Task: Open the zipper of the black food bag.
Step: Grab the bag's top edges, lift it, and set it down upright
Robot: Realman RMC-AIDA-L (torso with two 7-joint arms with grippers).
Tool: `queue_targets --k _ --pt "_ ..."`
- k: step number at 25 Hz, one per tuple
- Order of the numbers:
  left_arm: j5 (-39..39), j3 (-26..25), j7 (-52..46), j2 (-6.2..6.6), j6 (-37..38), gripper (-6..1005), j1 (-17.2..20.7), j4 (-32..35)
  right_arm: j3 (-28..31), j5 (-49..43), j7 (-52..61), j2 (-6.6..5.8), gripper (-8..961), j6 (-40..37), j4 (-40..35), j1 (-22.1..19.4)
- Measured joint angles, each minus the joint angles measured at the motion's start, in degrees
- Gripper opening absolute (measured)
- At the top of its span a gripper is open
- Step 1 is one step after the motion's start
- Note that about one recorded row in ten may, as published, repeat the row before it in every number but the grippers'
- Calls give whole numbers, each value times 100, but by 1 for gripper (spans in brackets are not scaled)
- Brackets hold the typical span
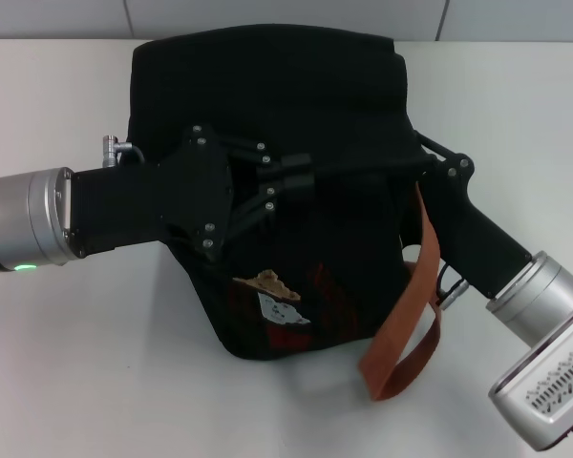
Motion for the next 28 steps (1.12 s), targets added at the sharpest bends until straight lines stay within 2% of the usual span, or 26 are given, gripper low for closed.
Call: queue_targets --k 13,28 --pt "1 -25 0 0 -24 96 -6 -7 -2 -434 38 -13 323 -629 -16 -270" --pt "-2 -10 0 0 -25 96 -27 -10 36 -414 249 -15 314 -620 -117 -309"
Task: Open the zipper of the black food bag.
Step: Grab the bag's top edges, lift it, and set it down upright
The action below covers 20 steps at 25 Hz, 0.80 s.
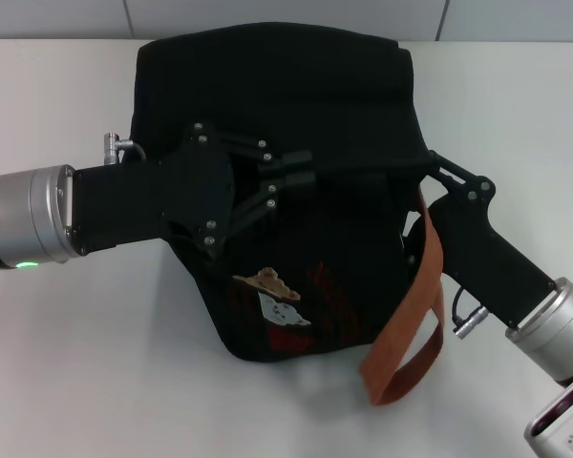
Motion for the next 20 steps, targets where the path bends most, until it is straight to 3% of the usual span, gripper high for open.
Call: queue_targets --k 10,20 --pt "-73 -28 -3 1 5 96 -8 -92 -32 -13 -41 14 309 496 -67 104" --pt "-483 -22 -50 36 -5 96 46 -219 -34 -24 -74 16 303 488 63 197"
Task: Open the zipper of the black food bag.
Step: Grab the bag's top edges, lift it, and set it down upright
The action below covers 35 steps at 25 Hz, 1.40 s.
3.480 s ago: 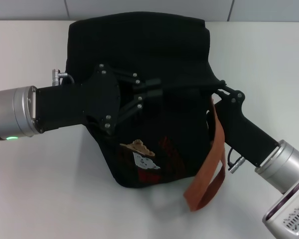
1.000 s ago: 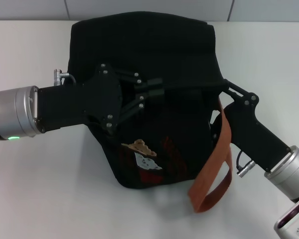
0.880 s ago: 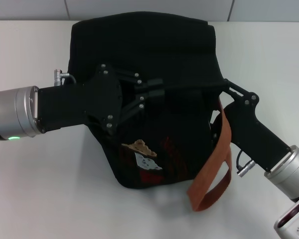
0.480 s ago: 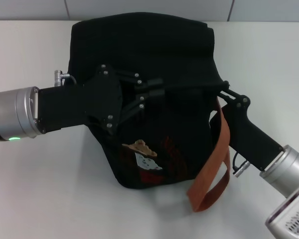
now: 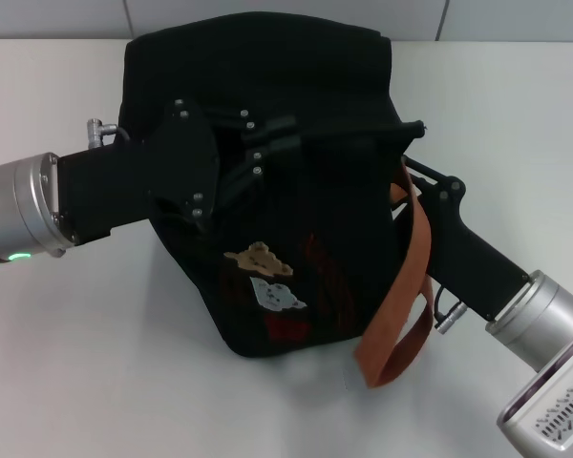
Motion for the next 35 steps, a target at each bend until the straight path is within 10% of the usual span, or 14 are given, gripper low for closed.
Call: queue_targets --k 35 --pt "100 102 49 -27 -8 90 -63 -159 252 21 -68 -1 283 28 154 64"
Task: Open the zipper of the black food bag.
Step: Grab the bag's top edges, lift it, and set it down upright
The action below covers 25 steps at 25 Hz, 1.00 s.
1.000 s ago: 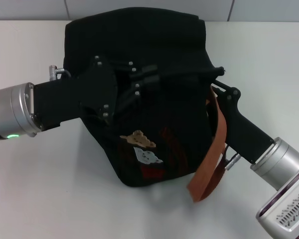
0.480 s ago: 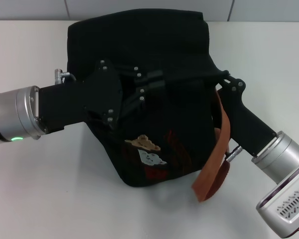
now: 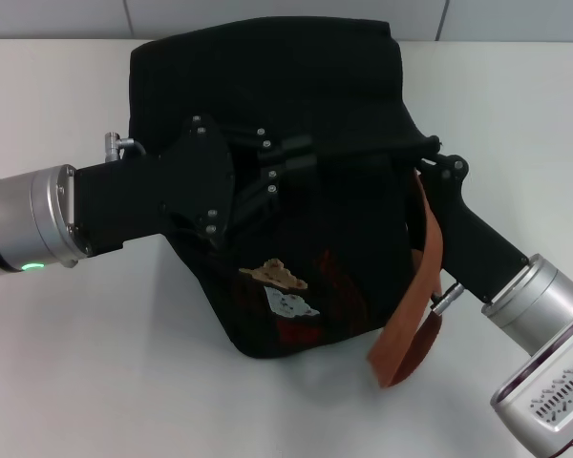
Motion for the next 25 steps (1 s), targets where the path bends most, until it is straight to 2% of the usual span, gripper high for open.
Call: queue_targets --k 13,14,25 --pt "-2 0 1 0 -12 90 0 1 -15 -13 -122 0 65 3 12 7" --pt "-5 0 1 0 -12 90 7 1 -16 -15 -123 0 1 7 11 6" --pt "-60 -102 25 26 39 89 167 1 -10 -18 -127 0 0 295 -22 -17"
